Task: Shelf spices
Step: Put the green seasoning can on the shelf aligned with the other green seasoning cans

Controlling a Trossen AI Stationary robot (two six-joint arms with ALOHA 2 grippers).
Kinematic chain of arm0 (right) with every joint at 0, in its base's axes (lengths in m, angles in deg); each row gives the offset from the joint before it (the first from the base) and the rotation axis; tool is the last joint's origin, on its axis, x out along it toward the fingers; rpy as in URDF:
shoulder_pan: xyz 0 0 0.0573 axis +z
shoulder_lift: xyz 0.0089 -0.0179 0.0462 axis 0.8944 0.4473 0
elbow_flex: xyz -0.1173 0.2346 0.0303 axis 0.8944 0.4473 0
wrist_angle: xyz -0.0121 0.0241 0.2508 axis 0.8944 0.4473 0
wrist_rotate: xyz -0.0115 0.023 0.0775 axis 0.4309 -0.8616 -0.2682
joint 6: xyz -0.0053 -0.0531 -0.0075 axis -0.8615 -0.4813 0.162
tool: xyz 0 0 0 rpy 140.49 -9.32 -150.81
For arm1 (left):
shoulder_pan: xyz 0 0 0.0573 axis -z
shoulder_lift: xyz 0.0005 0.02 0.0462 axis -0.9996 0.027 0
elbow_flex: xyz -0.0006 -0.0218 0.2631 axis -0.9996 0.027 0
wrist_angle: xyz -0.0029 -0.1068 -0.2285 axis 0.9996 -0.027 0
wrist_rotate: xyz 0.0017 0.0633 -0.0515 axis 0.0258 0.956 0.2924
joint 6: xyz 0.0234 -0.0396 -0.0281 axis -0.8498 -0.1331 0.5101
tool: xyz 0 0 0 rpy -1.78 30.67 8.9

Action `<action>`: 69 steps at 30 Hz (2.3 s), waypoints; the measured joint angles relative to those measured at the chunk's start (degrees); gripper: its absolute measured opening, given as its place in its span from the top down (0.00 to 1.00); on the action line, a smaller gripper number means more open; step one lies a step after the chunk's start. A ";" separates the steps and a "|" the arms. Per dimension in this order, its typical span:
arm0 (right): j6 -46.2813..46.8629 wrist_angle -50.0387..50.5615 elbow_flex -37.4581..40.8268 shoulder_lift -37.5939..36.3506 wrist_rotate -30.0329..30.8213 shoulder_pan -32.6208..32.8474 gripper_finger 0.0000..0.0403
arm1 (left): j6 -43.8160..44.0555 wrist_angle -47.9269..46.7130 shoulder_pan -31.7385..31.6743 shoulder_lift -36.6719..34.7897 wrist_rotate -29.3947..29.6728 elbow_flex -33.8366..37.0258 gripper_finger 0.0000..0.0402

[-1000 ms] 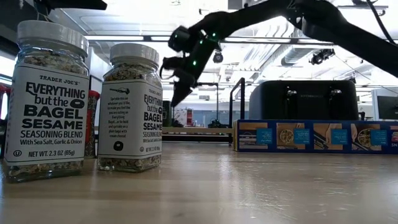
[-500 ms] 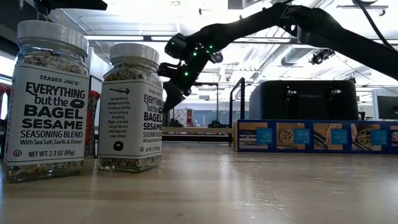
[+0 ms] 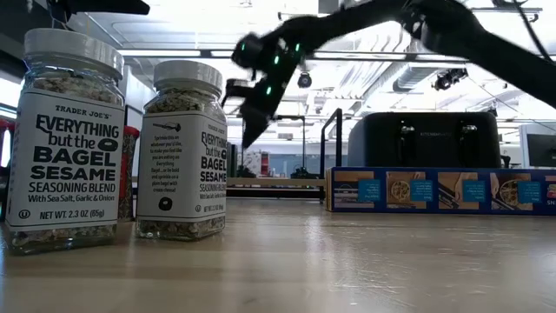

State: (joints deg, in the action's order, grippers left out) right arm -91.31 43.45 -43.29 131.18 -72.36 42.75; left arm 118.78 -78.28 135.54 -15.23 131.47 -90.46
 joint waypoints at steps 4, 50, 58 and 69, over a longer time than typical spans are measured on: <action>-2.54 9.41 -0.04 -5.43 -2.60 2.98 1.00 | 0.00 0.00 0.55 0.06 -0.96 0.00 0.45; 11.81 -63.55 67.68 -33.97 -18.51 28.08 0.68 | 6.15 3.10 1.17 3.52 14.01 0.00 0.45; 6.97 -45.34 50.72 -22.39 -18.51 28.34 0.43 | 5.41 3.17 -0.26 -0.61 13.49 -0.02 0.45; 8.61 -41.96 46.53 -16.60 -18.51 28.47 0.39 | 4.92 4.65 -0.26 -0.07 13.38 -0.02 0.45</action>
State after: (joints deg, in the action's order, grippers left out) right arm -82.70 1.48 3.25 114.59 -90.87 71.22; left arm 123.70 -73.63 135.28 -15.30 144.86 -90.48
